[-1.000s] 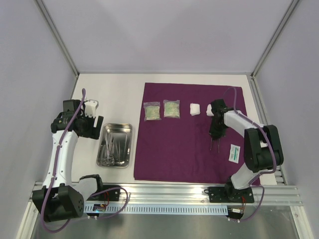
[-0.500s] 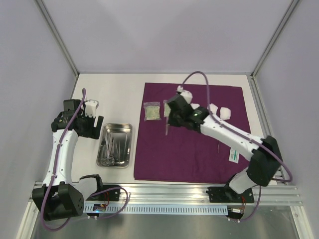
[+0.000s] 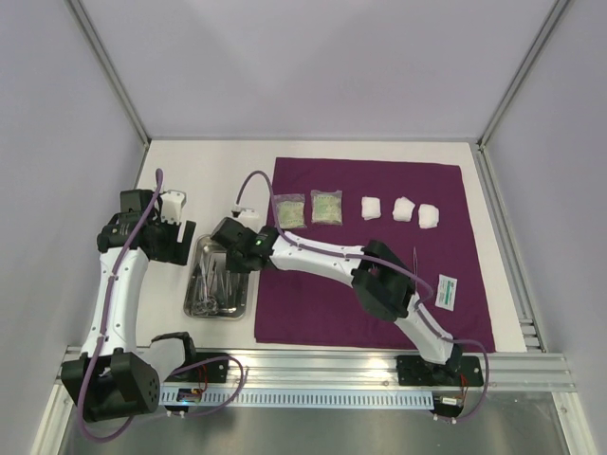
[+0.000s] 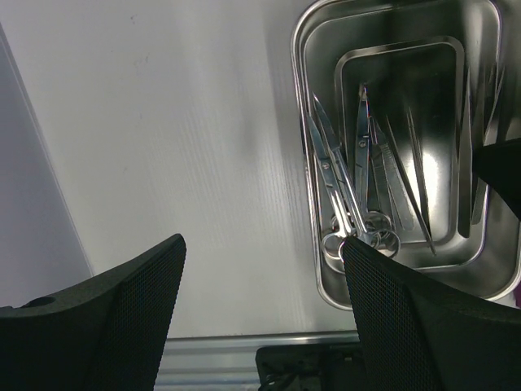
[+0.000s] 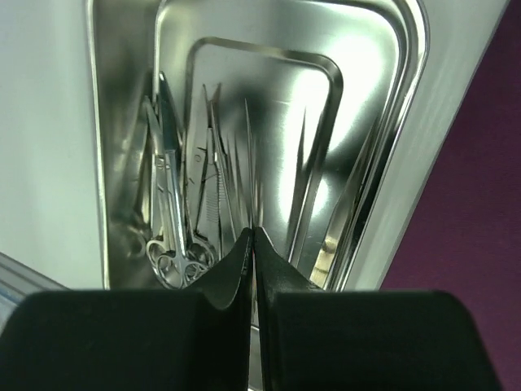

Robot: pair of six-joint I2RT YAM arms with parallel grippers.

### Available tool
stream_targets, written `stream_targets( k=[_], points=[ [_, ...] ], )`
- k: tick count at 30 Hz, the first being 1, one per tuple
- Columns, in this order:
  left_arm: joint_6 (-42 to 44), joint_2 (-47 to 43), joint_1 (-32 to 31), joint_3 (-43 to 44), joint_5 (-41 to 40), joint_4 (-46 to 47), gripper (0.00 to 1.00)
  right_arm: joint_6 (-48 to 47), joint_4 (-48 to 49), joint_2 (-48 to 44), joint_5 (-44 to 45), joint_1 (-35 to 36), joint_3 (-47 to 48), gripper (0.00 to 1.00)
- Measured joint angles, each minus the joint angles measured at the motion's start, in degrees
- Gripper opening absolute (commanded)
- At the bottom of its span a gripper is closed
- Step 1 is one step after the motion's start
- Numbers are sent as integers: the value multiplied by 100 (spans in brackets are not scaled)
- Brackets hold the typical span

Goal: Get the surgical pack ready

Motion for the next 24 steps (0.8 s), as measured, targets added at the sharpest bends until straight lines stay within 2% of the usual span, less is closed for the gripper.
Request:
stream_targets(
  k=[20,24],
  points=[
    [0,0,0,0,2,26,87,785,-203,610,-341,24,70,0],
    [0,2,0,0,2,37,87,787,-205,610,-361,28,98,7]
  ],
)
